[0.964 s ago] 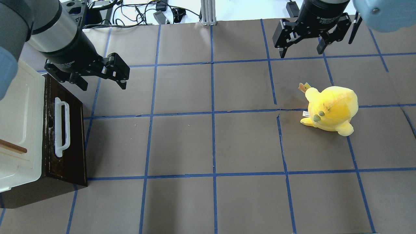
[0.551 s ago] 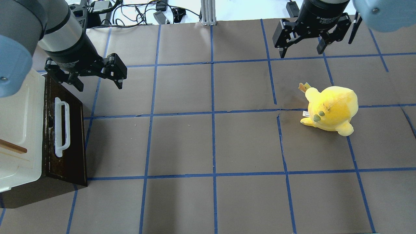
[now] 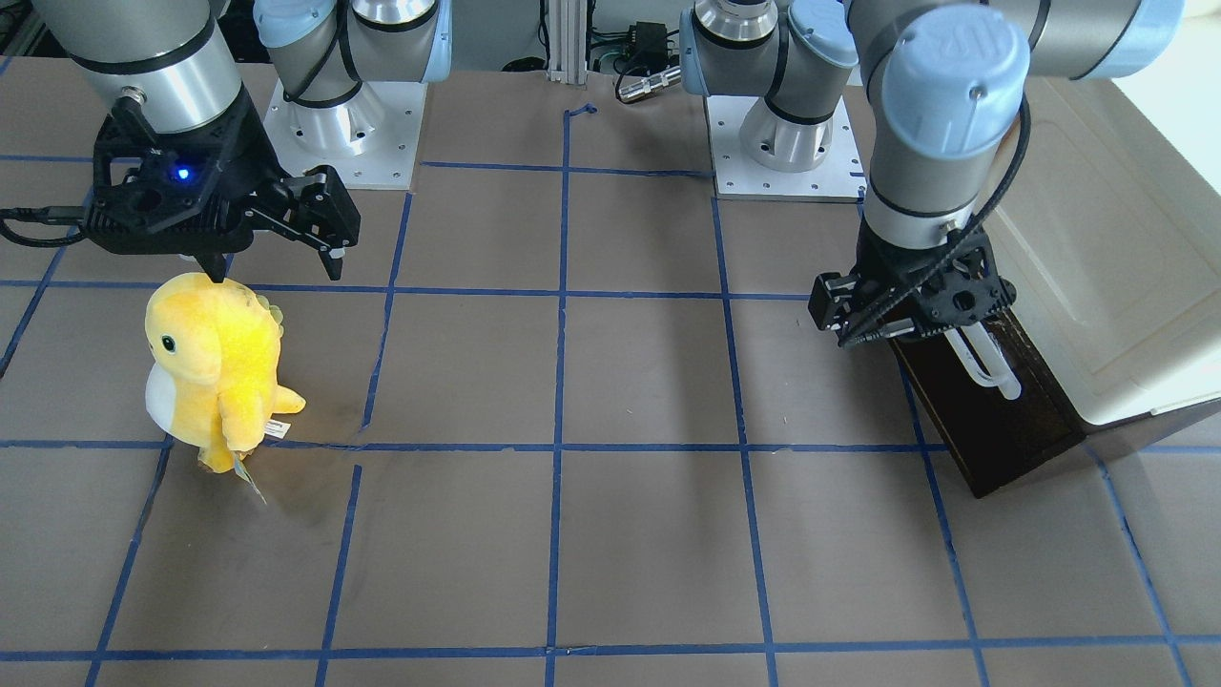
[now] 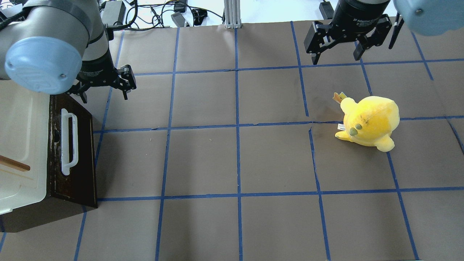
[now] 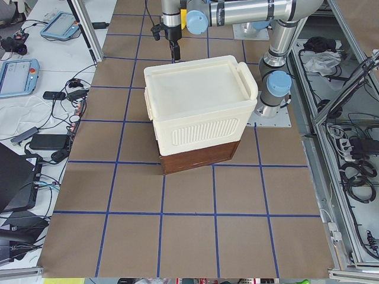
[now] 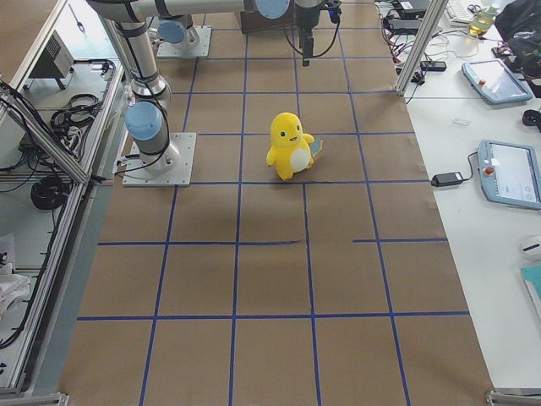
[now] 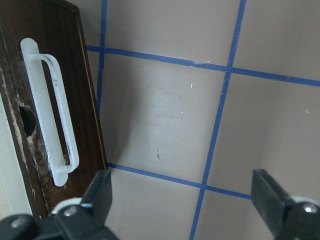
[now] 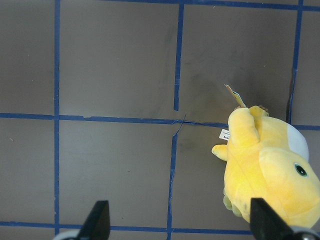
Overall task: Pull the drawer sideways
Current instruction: 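Lower the left gripper down over the white drawer handle, then align the open left gripper fingers around the white handle bar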
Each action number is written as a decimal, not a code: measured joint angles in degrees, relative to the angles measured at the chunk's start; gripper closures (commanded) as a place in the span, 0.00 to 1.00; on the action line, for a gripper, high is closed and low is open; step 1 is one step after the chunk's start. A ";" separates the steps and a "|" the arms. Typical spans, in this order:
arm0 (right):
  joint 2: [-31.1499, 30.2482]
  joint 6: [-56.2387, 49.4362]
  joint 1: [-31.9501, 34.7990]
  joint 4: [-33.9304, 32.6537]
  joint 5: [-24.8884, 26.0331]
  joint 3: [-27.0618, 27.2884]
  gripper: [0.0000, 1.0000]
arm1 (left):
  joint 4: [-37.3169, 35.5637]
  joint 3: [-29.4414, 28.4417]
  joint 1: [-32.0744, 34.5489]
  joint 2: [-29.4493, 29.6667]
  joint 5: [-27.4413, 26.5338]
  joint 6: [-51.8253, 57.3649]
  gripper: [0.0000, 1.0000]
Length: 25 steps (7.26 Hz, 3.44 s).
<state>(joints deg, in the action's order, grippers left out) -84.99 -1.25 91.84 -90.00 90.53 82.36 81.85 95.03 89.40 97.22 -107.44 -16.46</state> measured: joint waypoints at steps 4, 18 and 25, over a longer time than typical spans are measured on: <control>0.00 0.02 0.00 0.00 0.00 0.00 0.00 | -2.48 2.20 0.03 9.15 -14.63 -5.98 0.00; 0.00 0.00 0.00 0.00 0.00 0.00 0.00 | 16.12 1.51 2.60 18.90 -35.92 -9.64 0.00; 0.00 -0.01 0.00 0.00 0.00 0.00 0.00 | 17.35 0.29 0.41 20.59 -35.34 -8.42 0.00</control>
<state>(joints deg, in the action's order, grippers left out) -84.99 -1.27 91.85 -90.00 90.53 82.35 99.20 95.32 89.80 117.81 -142.78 -24.88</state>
